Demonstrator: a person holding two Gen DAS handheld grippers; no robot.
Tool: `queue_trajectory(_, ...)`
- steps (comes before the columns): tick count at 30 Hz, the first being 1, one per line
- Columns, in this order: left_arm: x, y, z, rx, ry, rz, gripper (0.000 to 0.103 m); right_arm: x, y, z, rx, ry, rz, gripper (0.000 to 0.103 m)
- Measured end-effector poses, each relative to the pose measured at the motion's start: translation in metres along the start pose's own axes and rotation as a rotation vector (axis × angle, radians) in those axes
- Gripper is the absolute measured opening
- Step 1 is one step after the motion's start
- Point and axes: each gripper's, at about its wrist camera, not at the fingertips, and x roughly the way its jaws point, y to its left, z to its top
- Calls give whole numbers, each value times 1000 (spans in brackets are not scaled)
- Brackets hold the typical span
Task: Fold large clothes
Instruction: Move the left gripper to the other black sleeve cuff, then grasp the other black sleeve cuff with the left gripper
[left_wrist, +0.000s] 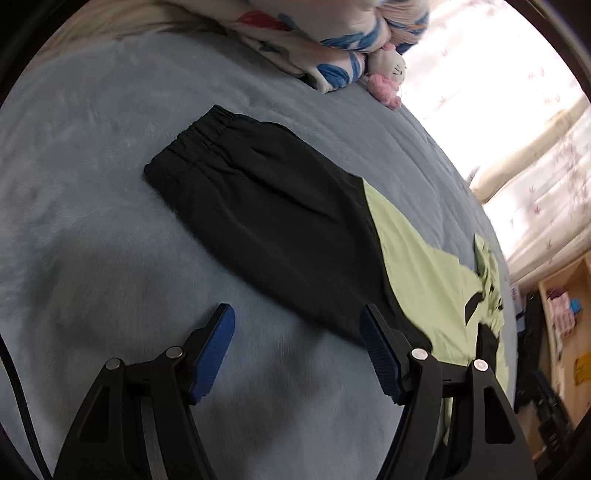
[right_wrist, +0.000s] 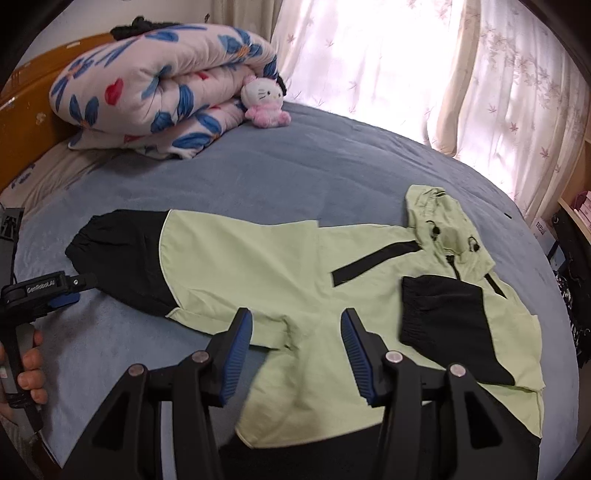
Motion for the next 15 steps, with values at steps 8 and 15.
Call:
queue_trajectory(8, 34, -1, 33, -7, -24, -32, 68, 35, 34, 6, -34, 56, -16, 50)
queue_trajectory(15, 52, -12, 40, 20, -7, -10, 3, 47, 27, 0, -8, 78, -25, 50)
